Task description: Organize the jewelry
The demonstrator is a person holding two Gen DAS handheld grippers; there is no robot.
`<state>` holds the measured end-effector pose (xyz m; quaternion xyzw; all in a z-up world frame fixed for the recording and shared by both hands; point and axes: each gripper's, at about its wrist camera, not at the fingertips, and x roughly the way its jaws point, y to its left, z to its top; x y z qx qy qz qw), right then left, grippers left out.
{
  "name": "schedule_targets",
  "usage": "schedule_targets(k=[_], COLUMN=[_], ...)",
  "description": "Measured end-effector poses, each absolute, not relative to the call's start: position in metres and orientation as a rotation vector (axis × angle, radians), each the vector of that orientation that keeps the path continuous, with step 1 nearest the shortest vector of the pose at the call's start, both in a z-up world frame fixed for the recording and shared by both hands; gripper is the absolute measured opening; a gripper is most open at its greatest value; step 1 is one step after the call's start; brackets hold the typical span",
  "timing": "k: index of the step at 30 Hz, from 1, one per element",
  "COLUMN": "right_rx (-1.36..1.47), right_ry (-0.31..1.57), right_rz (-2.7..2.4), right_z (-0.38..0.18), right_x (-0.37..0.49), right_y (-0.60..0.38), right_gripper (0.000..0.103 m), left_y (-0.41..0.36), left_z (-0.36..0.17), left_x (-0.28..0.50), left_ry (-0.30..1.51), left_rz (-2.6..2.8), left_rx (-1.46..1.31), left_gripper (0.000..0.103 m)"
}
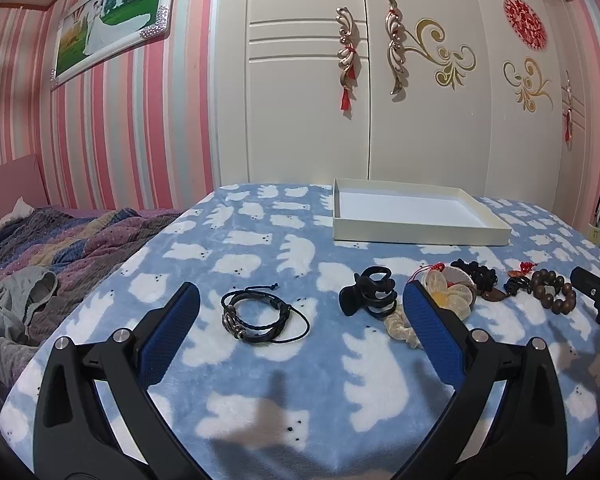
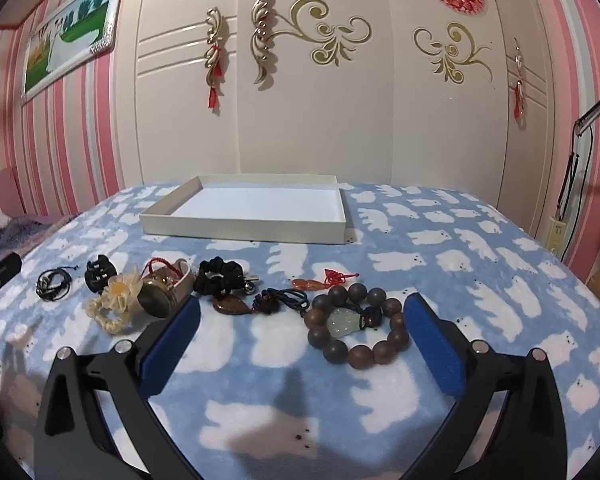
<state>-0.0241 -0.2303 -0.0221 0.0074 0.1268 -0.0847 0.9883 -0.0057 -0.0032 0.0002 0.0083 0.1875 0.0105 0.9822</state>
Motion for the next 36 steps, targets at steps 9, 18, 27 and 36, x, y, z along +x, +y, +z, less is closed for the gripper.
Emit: schedule_targets(k=[9, 18, 27, 36], right_rx=[0.008, 0.011, 0.045, 0.029], right_ry=[0.275, 0.268, 0.269, 0.284], right_rz=[-0.179, -0.179, -0.17, -0.183], right_z=[-0.022, -0.022, -0.024, -0.024], right_x=[-0.019, -0.018, -0.019, -0.016], right_y=[-0.226, -0.226, -0.233, -0.231], right_gripper=[0.101, 0.101, 0.101, 0.101], left_y=[-0.005, -0.004, -0.001, 0.001], left_z=[-0.001, -0.003, -0.003, -0.006], left_x=[-0.003, -0.001, 0.001, 0.008], left_ry=[0.389, 0.4, 0.412, 0.446], left_rz=[0.024, 0.033, 0.048, 0.036], left_rx=[0.027, 0.022, 0.006, -0.003], left_gripper=[0.1, 0.1, 0.1, 0.1])
